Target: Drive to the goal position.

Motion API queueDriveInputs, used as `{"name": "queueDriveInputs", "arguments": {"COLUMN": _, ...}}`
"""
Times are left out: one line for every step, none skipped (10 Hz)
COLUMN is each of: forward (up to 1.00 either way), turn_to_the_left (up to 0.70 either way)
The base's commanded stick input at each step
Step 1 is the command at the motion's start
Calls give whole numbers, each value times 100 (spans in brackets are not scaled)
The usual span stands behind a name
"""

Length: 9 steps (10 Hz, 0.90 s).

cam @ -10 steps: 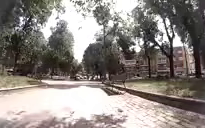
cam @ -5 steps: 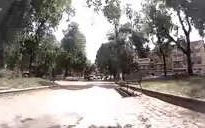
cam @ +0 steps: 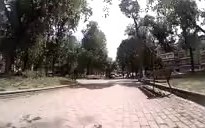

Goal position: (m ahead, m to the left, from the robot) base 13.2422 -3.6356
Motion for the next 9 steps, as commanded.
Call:
{"name": "queueDriveInputs", "arguments": {"forward": 70, "turn_to_the_left": 0}}
{"name": "queueDriveInputs", "arguments": {"forward": 70, "turn_to_the_left": 0}}
{"name": "queueDriveInputs", "arguments": {"forward": 70, "turn_to_the_left": 0}}
{"name": "queueDriveInputs", "arguments": {"forward": 70, "turn_to_the_left": 0}}
{"name": "queueDriveInputs", "arguments": {"forward": 70, "turn_to_the_left": 0}}
{"name": "queueDriveInputs", "arguments": {"forward": 70, "turn_to_the_left": 0}}
{"name": "queueDriveInputs", "arguments": {"forward": 70, "turn_to_the_left": 0}}
{"name": "queueDriveInputs", "arguments": {"forward": 70, "turn_to_the_left": 0}}
{"name": "queueDriveInputs", "arguments": {"forward": 70, "turn_to_the_left": 0}}
